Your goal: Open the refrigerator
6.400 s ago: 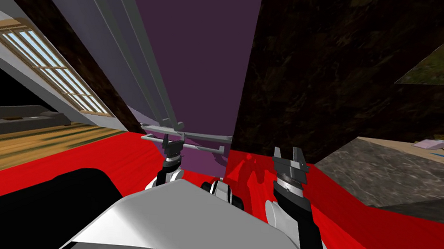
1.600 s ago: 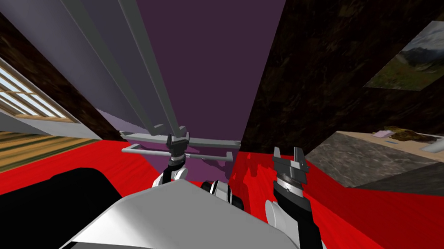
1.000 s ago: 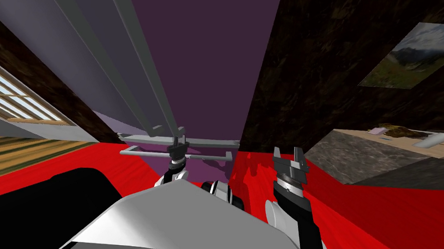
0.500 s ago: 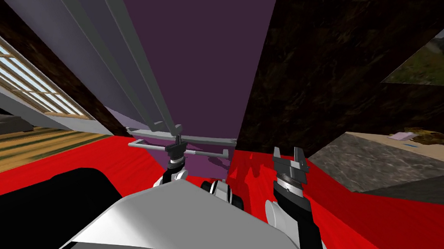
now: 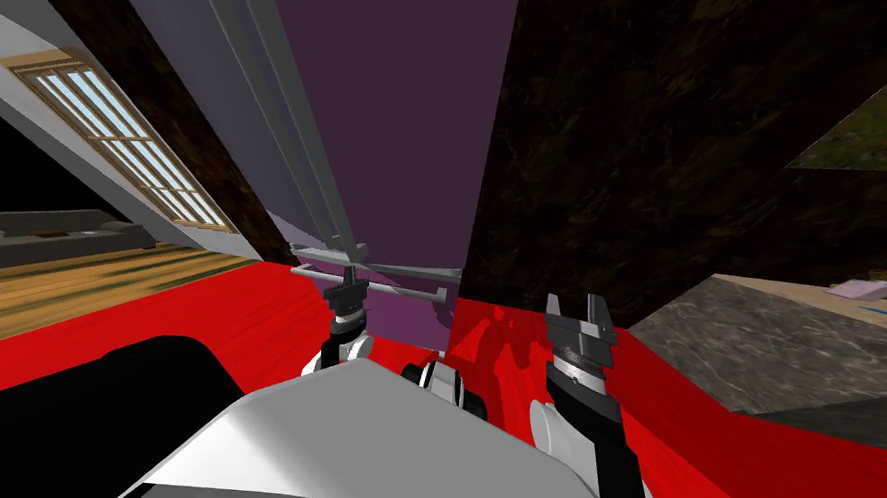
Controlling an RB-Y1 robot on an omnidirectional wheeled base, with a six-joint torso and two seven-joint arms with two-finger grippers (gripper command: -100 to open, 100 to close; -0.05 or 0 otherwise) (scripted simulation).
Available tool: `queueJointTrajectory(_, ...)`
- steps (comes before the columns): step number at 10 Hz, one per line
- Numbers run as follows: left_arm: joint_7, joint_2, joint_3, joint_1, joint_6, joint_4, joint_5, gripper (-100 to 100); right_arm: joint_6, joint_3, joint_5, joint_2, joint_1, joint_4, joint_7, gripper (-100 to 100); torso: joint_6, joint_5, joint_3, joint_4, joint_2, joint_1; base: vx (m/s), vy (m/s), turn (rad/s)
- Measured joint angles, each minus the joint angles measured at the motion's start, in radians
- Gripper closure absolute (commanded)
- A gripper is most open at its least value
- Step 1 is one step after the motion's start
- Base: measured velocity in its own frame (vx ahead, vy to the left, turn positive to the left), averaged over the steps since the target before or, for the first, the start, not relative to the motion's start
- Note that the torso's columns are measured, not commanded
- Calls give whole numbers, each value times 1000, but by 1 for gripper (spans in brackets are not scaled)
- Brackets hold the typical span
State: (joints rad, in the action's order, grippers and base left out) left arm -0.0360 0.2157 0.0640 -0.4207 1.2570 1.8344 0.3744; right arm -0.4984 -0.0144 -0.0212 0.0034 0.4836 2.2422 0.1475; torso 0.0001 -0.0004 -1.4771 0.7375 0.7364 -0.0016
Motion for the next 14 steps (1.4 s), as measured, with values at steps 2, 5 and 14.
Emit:
queueJointTrajectory(2,19,-8,12,-6,-13,13,5,-100,0,0,0,0,0,0,0,0,0,2,0,0,-1,7,-4,-5,-37)
queueJointTrajectory(5,-7,8,-8,9,-41,-17,-4,-100,0,1,0,-1,0,0,0,0,0,2,0,0,0,8,19,180,-91)
queueJointTrajectory(14,-7,39,8,12,-183,64,33,100,0,0,0,0,0,0,0,0,1,-8,5,8,11,-11,10,6,8)
